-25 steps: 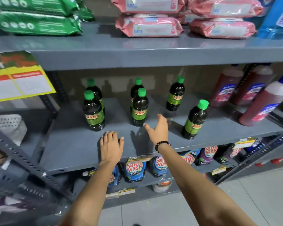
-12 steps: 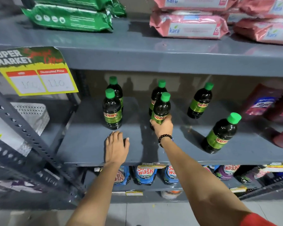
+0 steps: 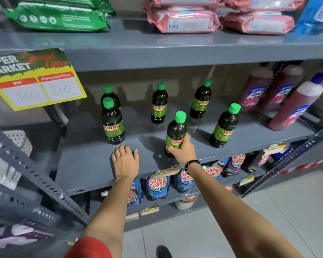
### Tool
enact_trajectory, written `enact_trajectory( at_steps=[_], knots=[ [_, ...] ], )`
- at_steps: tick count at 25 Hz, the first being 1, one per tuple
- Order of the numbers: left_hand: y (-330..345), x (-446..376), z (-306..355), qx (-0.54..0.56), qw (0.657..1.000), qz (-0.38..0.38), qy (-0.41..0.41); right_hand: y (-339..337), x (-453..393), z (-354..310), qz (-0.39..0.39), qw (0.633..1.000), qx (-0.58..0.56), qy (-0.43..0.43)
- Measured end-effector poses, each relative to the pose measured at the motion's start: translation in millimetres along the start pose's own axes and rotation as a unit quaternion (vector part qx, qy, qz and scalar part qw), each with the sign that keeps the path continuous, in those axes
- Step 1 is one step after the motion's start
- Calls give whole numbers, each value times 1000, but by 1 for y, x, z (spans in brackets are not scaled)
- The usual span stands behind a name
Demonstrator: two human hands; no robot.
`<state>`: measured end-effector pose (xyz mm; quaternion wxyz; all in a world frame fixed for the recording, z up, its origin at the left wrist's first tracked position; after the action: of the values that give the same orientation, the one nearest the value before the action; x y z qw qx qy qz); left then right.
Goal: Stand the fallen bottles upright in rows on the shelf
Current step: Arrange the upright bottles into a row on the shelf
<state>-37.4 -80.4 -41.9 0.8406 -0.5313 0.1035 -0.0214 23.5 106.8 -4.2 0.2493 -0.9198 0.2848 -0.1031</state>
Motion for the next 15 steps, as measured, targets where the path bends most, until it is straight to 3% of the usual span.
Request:
enact_trajectory(
  at_steps=[5, 8, 10, 15],
  knots=[
    [-6, 1, 0, 19, 1000, -4, 8, -7, 10, -3, -31, 999, -16, -1],
    [-14, 5, -12, 29, 999, 11, 15, -2, 34, 4, 87, 996, 16, 26],
    [-20, 7, -26, 16, 1000, 16, 8, 10, 54, 7, 132, 989, 66, -10],
    [-35, 12, -62, -3, 999, 23, -26, 61, 64, -24, 30, 975, 150, -158]
  ],
)
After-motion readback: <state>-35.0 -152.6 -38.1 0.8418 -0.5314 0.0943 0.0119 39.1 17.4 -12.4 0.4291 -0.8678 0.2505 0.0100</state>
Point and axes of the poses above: each hand's wrist, its own x-axis away from the middle knuckle, its own y-axis out of the palm, z = x × y, the point moved 1 cm from there along -x, towards the middle knuckle, and after that the axes turned 5 degrees about x, right-handed, at the moved point
